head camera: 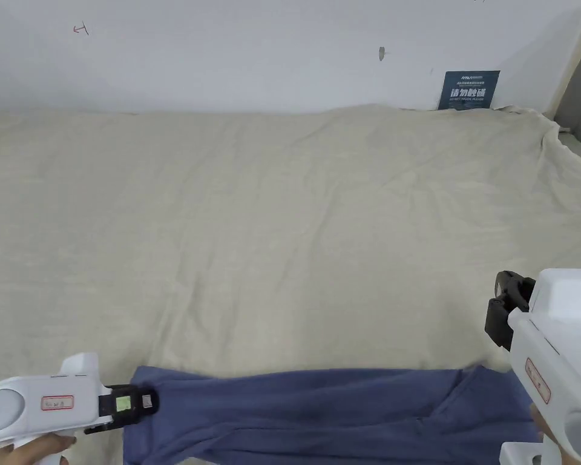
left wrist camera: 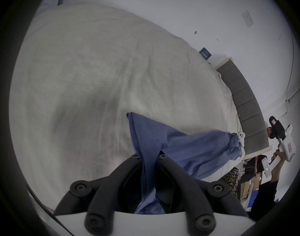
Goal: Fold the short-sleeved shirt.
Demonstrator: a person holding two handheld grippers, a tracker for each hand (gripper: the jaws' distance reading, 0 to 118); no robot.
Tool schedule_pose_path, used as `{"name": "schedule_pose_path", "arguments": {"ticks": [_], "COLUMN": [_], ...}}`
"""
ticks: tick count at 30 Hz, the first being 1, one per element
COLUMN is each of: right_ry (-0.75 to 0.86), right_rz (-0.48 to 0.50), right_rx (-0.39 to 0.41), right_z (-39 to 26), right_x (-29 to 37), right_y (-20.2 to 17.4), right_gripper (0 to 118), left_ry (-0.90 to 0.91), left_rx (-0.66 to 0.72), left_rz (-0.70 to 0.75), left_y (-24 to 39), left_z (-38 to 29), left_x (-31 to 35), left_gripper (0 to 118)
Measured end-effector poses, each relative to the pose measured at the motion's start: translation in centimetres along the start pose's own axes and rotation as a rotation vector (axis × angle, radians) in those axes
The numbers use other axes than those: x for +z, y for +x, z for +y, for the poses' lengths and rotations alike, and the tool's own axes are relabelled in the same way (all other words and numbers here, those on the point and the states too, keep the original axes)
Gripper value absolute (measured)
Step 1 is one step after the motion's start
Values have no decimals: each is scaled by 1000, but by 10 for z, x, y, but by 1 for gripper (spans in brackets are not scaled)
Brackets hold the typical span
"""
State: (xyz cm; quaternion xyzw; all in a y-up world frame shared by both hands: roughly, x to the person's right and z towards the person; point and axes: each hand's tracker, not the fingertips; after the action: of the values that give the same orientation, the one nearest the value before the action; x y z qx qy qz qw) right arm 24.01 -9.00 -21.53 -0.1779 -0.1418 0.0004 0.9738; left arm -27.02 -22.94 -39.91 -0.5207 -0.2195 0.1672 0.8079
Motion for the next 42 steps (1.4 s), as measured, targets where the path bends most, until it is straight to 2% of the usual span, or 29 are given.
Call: {"name": "schedule_pose_path", "arguments": {"ticks": [8,12,17,27,33,37,39,41,42], "right_ry": [14,19,26,35,22,12,11,8,7], "right_rz": [13,21,29,13,-13,-25,-27,-29,-30], "right_rx": [-22,-30,-44,-64,-67,-66,-67,-67,-67], "right_z": [3,-1,-4,-7,-12,-14,-15,-15,-15], "right_x": [1,9,15,35,39,41,41,42,42], "right_y": [4,10,20,39,53,58,60,61,61], "right_gripper": [0,0,0,0,0,0,0,0,0], "left_ry": [9,4,-24,-157,-214,-246,-245,-230,-224], "left_rx": [-8,-9,-105,-241,-227,-232,-247,-246,-240], "left_rz": [129,155,126,37,30,79,95,93,79], "left_y": [7,49,118,220,252,261,263,264,265], "left_z": [-1,-3,-8,-20,-38,-51,-55,-57,-57], "left_x": [42,43,28,-75,-135,-163,-169,-168,-165], "left_gripper": [8,8,8,8,8,9,14,36,52]}}
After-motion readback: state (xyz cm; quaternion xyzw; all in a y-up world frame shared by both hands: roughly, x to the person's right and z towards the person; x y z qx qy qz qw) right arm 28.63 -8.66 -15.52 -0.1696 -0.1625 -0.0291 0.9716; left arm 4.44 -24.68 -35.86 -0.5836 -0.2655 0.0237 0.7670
